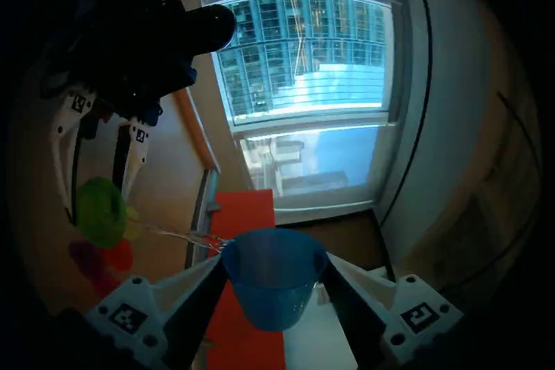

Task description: Pour water

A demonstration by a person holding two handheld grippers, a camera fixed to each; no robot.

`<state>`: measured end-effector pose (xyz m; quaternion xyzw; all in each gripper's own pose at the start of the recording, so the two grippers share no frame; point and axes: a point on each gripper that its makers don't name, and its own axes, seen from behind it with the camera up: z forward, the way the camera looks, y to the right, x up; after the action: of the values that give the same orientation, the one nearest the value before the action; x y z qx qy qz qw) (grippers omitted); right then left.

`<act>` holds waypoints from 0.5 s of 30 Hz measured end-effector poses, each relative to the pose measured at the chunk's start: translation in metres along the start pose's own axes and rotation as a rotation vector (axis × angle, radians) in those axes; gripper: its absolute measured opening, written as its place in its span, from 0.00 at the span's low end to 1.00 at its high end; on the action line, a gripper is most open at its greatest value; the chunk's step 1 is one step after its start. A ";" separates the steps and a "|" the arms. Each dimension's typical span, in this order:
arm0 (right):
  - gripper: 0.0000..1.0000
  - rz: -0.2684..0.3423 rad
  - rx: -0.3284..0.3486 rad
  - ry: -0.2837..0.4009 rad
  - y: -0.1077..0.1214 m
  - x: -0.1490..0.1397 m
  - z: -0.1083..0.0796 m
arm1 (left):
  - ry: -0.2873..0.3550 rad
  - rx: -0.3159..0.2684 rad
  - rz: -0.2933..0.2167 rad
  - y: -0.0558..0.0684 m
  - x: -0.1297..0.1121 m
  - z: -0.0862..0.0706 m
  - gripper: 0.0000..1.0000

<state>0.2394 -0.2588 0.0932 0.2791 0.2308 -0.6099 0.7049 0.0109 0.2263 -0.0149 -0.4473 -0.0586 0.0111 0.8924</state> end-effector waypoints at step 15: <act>0.91 -0.074 -0.007 0.000 0.005 0.007 0.007 | 0.006 0.007 -0.005 -0.003 0.001 0.000 0.86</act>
<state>0.2457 -0.2679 0.0942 0.2678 0.2429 -0.6346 0.6830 0.0117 0.2247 -0.0123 -0.4441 -0.0570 0.0076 0.8941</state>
